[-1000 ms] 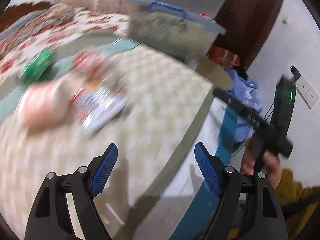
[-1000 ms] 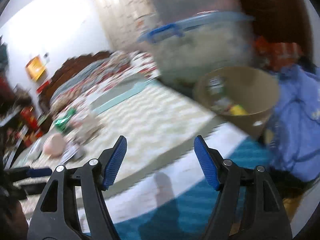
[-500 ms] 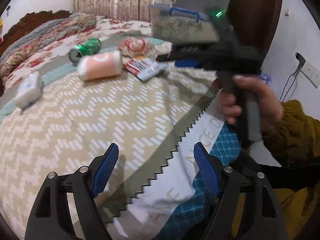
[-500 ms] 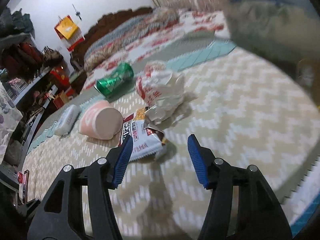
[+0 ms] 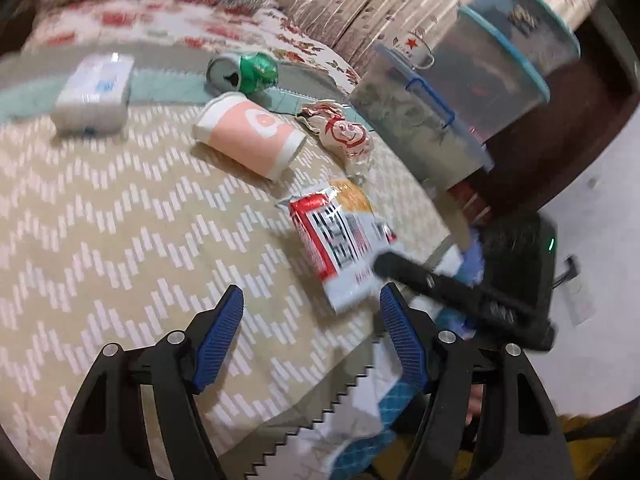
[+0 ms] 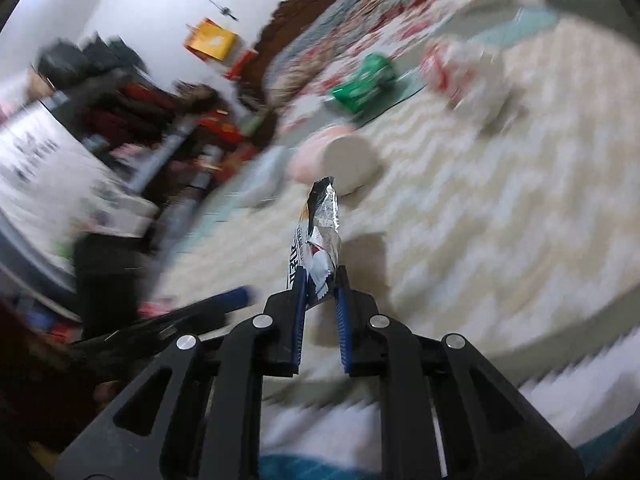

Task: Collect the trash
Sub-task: 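Grasp the red snack stick with the left gripper while the right grasps the crumpled white paper bag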

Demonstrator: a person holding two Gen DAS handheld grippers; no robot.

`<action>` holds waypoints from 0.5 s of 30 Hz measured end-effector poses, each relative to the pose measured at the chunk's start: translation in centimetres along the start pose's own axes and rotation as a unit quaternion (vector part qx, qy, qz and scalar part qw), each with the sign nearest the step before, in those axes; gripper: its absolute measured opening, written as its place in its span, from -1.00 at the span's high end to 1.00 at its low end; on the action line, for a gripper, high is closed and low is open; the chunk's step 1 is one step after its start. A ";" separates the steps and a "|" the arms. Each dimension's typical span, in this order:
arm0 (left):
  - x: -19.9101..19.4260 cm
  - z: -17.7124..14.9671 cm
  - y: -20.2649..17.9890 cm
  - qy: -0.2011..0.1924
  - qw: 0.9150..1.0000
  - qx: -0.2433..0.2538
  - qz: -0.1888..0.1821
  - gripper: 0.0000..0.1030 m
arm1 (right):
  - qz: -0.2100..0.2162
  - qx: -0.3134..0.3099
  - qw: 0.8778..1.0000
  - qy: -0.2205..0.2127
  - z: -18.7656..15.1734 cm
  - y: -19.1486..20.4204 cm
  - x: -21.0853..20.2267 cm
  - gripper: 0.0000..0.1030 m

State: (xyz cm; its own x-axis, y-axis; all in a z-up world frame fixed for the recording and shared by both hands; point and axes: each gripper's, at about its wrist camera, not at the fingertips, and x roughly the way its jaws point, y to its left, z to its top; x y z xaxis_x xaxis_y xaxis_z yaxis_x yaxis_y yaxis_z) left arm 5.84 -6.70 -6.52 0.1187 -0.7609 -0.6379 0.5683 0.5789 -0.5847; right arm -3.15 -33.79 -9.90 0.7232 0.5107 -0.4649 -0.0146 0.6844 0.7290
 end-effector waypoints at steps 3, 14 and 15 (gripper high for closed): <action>0.0 0.3 0.7 0.006 0.998 -0.035 -0.061 -0.29 | 0.064 0.033 0.997 0.018 -0.9 -0.2 0.7 0.68; -0.6 1.1 2.6 -0.014 0.992 -0.073 -0.102 0.94 | -0.015 0.013 1.000 -0.013 1.2 -0.7 0.3 -0.18; -0.8 1.0 3.0 -0.018 0.993 -0.075 -0.092 0.94 | -0.055 -0.009 0.998 -0.034 2.1 -0.5 -0.4 -0.32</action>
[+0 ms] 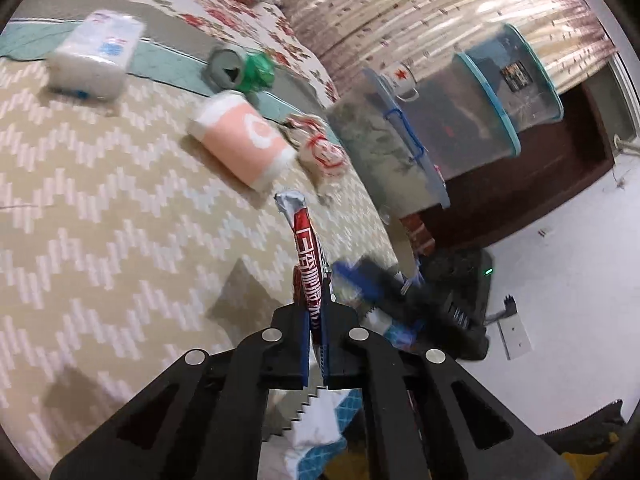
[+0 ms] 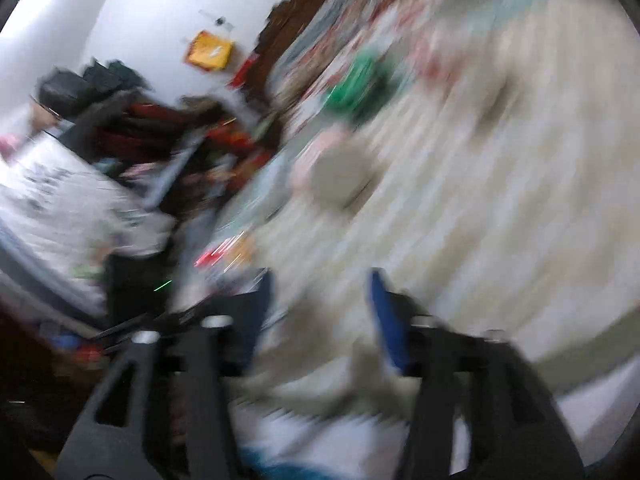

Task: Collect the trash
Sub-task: 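Grasp the red snack stick with the left gripper while the right grasps the crumpled white paper bag, then carry snack stick and paper bag to the beige bin and open both grippers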

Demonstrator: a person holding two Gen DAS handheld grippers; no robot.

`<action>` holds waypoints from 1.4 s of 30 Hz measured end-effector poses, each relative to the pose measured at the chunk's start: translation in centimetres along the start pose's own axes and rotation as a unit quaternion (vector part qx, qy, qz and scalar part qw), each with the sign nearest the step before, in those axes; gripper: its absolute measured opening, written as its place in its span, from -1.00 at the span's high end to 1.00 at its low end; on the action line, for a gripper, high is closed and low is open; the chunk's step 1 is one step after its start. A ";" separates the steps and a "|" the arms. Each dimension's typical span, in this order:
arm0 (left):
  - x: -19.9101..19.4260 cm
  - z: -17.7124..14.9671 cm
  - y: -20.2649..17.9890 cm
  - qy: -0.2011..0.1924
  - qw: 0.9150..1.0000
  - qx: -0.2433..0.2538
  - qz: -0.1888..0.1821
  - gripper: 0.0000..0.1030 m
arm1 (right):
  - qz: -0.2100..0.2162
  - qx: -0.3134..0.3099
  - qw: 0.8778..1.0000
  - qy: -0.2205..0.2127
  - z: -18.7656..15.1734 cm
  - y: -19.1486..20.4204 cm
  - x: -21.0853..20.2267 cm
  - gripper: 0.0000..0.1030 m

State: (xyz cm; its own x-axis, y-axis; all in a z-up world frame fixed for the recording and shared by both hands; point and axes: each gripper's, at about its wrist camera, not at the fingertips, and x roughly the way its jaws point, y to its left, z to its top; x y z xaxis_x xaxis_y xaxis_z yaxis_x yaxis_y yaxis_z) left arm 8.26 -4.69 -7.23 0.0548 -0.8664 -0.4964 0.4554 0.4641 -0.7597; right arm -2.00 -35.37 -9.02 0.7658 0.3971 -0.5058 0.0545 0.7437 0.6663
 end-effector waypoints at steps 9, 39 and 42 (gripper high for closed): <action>1.3 -1.0 1.0 0.010 0.996 0.025 0.084 0.93 | -0.228 -0.135 0.964 -0.033 11.2 -0.1 4.3 -0.74; 1.5 -4.7 -2.2 -0.004 0.983 0.081 0.167 0.93 | -0.214 -0.229 0.949 -0.016 -7.4 6.5 -1.2 -0.38; 1.3 -5.1 -2.4 -0.007 0.982 0.082 0.172 0.93 | -0.214 -0.223 0.951 -0.020 -7.9 6.4 -1.9 -0.43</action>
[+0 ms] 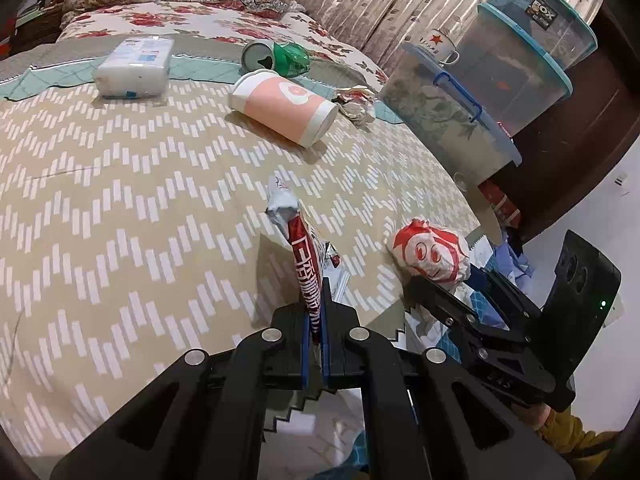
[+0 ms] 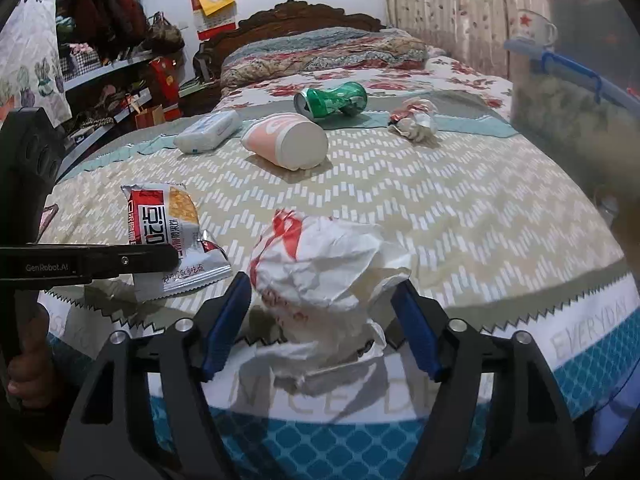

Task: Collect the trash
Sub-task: 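Carry snack stick and paper bag to the beige bin and open both grippers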

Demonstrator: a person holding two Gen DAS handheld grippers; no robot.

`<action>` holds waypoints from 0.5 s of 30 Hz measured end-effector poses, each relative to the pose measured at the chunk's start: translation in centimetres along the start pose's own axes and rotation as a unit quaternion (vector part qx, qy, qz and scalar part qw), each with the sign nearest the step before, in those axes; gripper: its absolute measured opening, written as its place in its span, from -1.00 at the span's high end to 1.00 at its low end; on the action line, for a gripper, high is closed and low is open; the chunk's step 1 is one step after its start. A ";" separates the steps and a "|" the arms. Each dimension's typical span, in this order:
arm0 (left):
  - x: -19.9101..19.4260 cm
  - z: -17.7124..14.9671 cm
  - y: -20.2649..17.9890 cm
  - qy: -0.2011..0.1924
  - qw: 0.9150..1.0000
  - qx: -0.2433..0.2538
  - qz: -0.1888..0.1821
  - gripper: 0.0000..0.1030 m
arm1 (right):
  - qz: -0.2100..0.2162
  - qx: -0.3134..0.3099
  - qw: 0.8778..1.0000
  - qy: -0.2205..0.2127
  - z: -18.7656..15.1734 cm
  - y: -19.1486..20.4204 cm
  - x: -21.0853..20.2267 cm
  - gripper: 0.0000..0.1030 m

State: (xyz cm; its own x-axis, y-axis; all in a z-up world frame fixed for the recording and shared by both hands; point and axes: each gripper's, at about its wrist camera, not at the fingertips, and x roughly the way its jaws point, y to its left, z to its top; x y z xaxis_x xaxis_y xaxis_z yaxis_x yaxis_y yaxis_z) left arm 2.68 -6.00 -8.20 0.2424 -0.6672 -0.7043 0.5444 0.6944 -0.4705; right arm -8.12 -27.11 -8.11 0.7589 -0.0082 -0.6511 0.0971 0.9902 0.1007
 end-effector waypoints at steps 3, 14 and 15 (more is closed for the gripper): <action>-0.3 -0.3 -0.5 -0.002 1.000 0.007 0.005 0.93 | 0.002 0.001 1.000 0.000 -0.4 0.0 -0.4 -0.41; -1.9 1.1 -2.4 -0.024 0.999 0.028 -0.016 0.93 | -0.003 -0.008 0.998 -0.066 0.9 0.1 -3.5 0.30; -1.9 1.3 -2.5 -0.024 0.999 0.031 -0.018 0.93 | -0.005 -0.011 0.998 -0.062 0.9 0.0 -3.3 0.31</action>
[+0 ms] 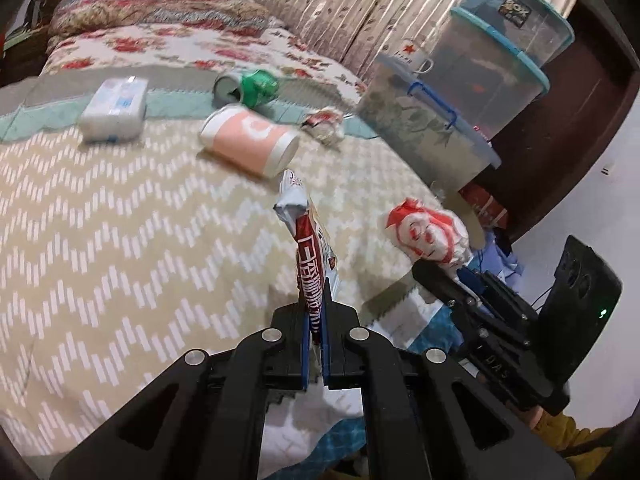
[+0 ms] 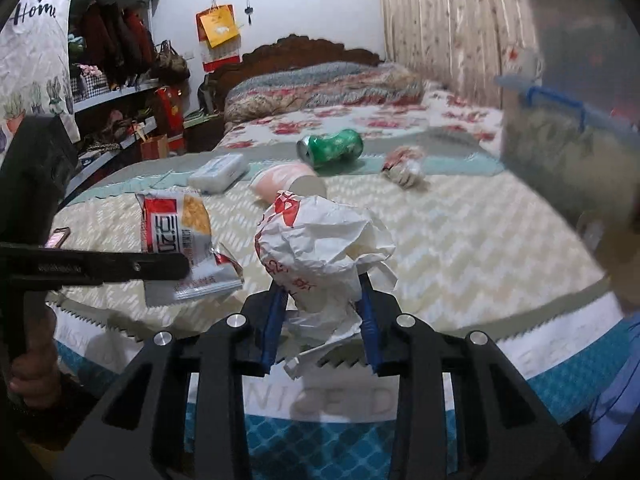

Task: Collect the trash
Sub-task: 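Carry snack stick and paper bag to the beige bin and open both grippers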

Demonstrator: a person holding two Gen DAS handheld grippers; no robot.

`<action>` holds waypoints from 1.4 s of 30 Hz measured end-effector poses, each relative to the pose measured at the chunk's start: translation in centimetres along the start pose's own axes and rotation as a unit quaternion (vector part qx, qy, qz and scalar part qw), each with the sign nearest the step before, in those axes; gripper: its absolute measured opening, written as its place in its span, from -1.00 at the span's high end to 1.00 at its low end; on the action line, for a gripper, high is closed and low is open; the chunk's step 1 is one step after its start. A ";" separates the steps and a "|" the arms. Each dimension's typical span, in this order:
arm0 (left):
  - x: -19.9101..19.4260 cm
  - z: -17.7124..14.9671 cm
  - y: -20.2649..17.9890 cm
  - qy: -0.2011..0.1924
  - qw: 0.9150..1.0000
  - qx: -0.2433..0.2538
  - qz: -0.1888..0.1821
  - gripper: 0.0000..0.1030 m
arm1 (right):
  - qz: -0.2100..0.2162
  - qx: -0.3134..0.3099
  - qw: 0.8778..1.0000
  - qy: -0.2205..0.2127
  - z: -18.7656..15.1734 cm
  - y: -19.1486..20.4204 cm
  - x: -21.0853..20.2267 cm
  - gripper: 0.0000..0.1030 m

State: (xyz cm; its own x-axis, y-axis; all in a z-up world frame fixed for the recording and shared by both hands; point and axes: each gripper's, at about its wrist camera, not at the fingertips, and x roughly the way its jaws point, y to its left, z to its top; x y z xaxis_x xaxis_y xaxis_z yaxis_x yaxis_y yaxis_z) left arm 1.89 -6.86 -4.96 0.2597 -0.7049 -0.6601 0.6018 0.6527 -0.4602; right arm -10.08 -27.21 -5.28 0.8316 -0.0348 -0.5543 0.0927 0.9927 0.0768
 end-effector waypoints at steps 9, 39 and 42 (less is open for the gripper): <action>2.9 1.8 -2.9 0.030 0.999 0.029 -0.007 0.93 | -0.010 0.067 0.998 0.007 -0.7 -4.8 -0.1 0.30; 29.3 14.4 -29.8 0.127 0.968 0.204 -0.072 -0.16 | -0.261 0.303 0.910 -0.112 -2.2 -34.0 -8.2 -0.35; 25.3 14.0 -26.6 0.115 0.972 0.187 -0.087 -0.17 | -0.234 0.315 0.911 -0.127 -1.9 -32.9 -8.6 -0.33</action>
State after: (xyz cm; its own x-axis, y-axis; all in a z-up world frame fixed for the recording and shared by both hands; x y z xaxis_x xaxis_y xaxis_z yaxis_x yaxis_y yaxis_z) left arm 3.02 -45.96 -1.04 -0.0202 -0.6859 -0.7274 0.8648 0.3531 -0.3570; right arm -21.28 -59.33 -4.60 0.7123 -0.5425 -0.4453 0.6994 0.6016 0.3859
